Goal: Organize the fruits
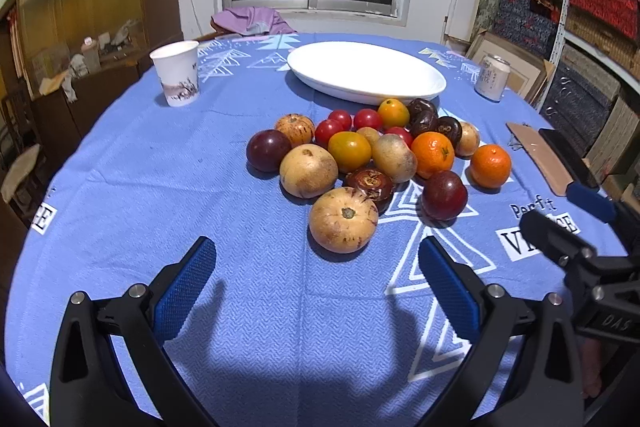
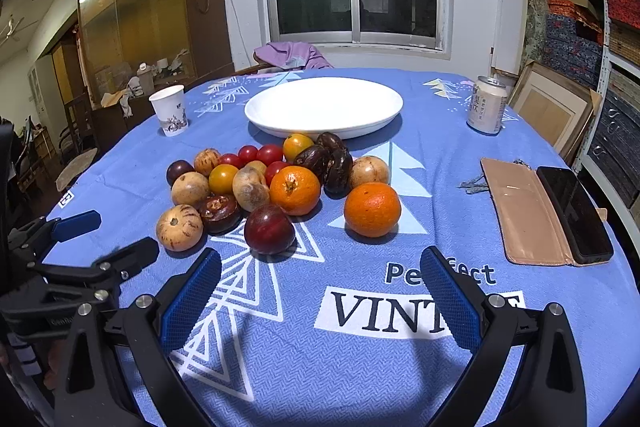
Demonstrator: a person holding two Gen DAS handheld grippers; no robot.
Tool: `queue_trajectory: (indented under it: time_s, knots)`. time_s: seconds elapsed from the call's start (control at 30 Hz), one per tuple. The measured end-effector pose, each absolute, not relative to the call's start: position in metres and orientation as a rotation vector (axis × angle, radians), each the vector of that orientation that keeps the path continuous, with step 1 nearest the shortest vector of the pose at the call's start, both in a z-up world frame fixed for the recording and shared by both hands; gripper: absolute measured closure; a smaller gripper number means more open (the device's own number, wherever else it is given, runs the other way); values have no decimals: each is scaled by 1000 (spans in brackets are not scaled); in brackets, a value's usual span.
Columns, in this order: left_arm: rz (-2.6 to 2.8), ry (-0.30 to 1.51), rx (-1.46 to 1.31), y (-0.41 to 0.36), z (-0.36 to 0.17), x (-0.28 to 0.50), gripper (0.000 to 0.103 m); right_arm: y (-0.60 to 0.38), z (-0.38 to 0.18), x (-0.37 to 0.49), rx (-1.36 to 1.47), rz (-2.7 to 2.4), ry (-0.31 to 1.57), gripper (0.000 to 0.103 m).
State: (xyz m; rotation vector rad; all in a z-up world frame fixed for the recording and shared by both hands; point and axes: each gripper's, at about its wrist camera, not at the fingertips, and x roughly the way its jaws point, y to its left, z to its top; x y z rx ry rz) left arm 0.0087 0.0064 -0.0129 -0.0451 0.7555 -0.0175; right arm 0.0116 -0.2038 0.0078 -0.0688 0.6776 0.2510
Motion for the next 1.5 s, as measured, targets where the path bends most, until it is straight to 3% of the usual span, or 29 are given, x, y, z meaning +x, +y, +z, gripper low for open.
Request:
queue_trajectory:
  time_s: [0.3, 0.33, 0.4, 0.43, 0.77, 0.93, 1.07, 1.13, 1.37, 1.5]
  knots:
    - [-103, 862, -42, 2, -24, 27, 5, -221, 5, 21, 36, 358, 705, 3]
    - [-104, 878, -48, 3, -25, 32, 9, -225, 5, 22, 66, 392, 706, 3]
    - [-122, 922, -35, 3, -29, 43, 30, -234, 6, 25, 124, 463, 703, 3]
    - [-142, 937, -33, 4, -31, 49, 33, -239, 6, 29, 140, 476, 711, 3]
    - [-149, 935, 17, -3, -41, 70, 33, -240, 8, 75, -112, 352, 775, 3]
    - [-162, 897, 4, -2, -37, 73, 35, -228, 0, 88, -155, 378, 753, 17]
    - [-181, 891, -11, 0, -38, 72, 51, -227, -14, 91, -162, 385, 770, 19]
    - [-193, 885, -7, -2, -38, 69, 55, -233, -13, 94, -132, 385, 774, 20]
    - [-204, 864, -9, -3, -35, 65, 55, -232, -18, 105, -115, 373, 808, 31]
    - [-187, 892, -12, -1, -40, 68, 56, -232, -22, 112, -101, 365, 833, 48]
